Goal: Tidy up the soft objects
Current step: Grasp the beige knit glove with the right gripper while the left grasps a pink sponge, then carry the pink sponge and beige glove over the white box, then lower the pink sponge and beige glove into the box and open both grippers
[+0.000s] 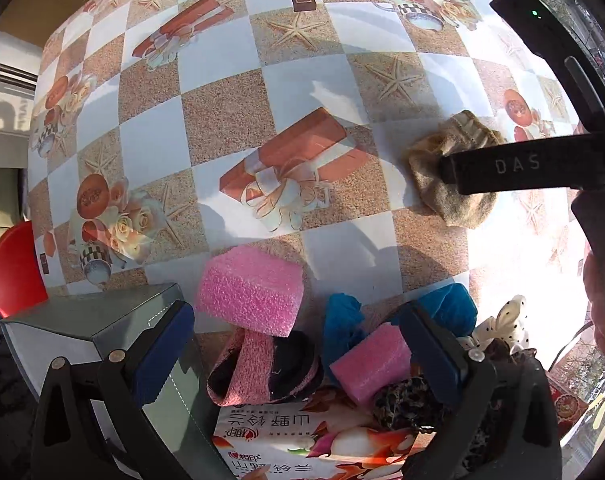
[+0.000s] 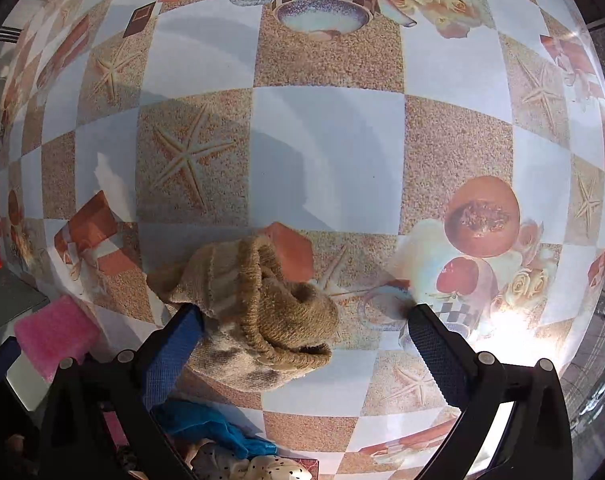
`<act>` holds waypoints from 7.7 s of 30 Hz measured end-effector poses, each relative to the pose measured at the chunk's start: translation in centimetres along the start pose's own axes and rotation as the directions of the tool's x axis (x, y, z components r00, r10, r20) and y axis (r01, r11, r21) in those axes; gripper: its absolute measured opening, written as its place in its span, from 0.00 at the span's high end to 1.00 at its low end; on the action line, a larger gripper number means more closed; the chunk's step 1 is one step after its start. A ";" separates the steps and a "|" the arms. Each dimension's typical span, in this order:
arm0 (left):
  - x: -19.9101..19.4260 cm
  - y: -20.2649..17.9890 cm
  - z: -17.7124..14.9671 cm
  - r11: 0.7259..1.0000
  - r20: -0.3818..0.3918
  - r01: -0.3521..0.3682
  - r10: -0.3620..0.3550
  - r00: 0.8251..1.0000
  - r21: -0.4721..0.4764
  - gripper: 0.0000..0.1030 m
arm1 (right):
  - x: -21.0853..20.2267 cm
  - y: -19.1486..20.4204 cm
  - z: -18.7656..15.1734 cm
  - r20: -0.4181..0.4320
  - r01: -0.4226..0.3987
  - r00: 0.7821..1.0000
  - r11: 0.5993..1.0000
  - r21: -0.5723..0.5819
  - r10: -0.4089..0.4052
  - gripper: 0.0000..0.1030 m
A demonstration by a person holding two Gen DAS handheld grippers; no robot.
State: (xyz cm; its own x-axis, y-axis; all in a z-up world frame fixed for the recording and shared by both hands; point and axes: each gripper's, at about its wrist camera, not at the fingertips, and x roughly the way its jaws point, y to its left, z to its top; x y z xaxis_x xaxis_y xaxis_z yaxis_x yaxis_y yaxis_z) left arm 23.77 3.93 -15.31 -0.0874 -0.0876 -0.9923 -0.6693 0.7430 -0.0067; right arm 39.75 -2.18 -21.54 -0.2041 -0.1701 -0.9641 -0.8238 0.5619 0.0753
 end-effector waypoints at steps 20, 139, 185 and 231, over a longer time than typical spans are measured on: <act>0.2 -2.6 1.3 0.933 0.174 -0.237 0.195 0.965 0.271 0.00 | -2.3 -6.2 -4.3 0.115 -0.107 0.989 0.988 0.107 0.095 0.00; -7.5 18.7 -27.6 0.926 0.334 0.057 0.077 0.940 -0.374 0.48 | -11.9 27.6 -23.5 0.170 -0.061 0.974 0.896 -0.439 0.149 0.67; -5.0 20.7 -22.9 0.917 0.252 0.084 0.018 0.968 -0.390 0.48 | -10.6 32.1 -17.7 0.153 -0.041 0.980 0.878 -0.478 0.129 0.67; -5.1 20.6 -23.3 0.901 0.305 0.127 0.006 0.952 -0.414 0.16 | -10.0 31.2 -16.5 0.175 -0.034 0.978 0.912 -0.408 0.115 0.31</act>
State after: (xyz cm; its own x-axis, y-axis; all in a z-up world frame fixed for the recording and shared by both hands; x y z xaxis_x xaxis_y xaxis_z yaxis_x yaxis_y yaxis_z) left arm -6.79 4.20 -7.55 0.1378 0.1230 -0.9828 -0.9200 0.3834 -0.0811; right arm 7.30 3.68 -5.33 -0.2012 0.0400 -0.9787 -0.9605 0.1882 0.2051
